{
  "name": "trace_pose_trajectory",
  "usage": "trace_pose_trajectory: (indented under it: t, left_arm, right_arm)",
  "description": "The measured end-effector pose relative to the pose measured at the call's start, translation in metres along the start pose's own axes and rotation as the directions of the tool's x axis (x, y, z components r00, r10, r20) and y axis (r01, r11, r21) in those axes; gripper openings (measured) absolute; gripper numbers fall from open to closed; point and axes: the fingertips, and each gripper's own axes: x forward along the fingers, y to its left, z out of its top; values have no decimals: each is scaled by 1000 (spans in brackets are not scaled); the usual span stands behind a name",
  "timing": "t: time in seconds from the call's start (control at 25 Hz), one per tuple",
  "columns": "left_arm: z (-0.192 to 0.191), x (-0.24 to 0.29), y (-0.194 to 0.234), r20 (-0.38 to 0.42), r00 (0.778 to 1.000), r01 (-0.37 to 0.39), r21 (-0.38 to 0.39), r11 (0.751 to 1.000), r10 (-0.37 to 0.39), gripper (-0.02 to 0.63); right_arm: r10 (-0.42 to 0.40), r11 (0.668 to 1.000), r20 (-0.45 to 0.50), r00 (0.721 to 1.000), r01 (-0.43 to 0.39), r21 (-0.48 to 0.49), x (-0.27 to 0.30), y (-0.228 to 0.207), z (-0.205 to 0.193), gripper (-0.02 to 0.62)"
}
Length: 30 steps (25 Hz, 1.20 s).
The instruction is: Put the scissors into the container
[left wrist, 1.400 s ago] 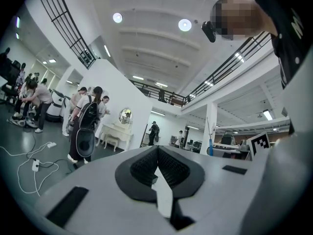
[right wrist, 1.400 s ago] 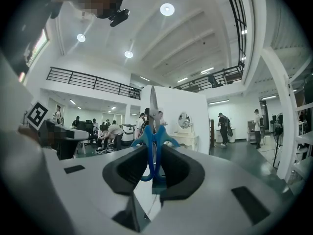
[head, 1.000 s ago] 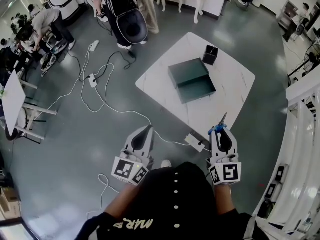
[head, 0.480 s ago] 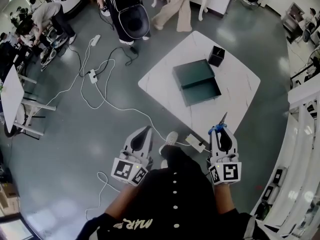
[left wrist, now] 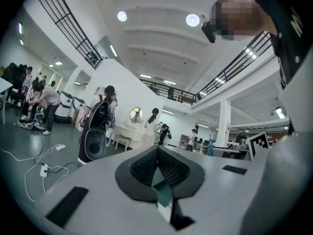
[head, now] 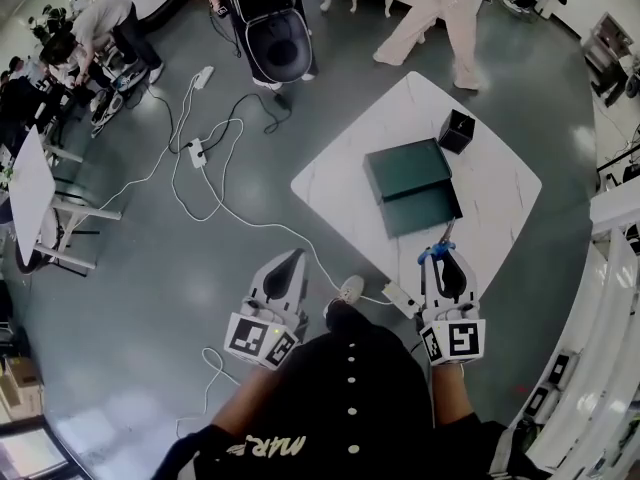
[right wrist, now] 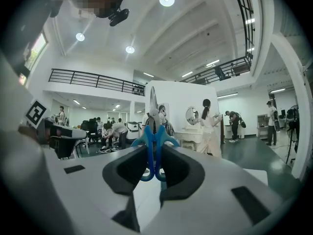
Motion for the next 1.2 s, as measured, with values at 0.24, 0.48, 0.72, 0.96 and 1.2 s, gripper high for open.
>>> trace_pose_trajectory:
  t: [0.24,0.48,0.72,0.96,1.2]
  left_arm:
    - [20,31,34,4,1000,-23,11,1000,23,26]
    - [35,60,62,6,999,-33,15,999,33,26]
    - [37,94,86,-8,999,-39,9,999,39,26]
    - [40,122,102,-4,1000,-29,2,1000,29,26]
    - [38,136,115,-15,999,-38,-23,999,38,26]
  right_arm:
    - [33,999,15,999,-33,3,57,0,11,101]
    - [42,999,14,999,-42,6,104,-6,16,101]
    - [39,999,3,999,-39,13,143,-19,12,101]
    - [26,1000,-19,999,-26,2,168,-30,9,101]
    - [3,1000,-28,1000,-2,6,179,-40,10,101]
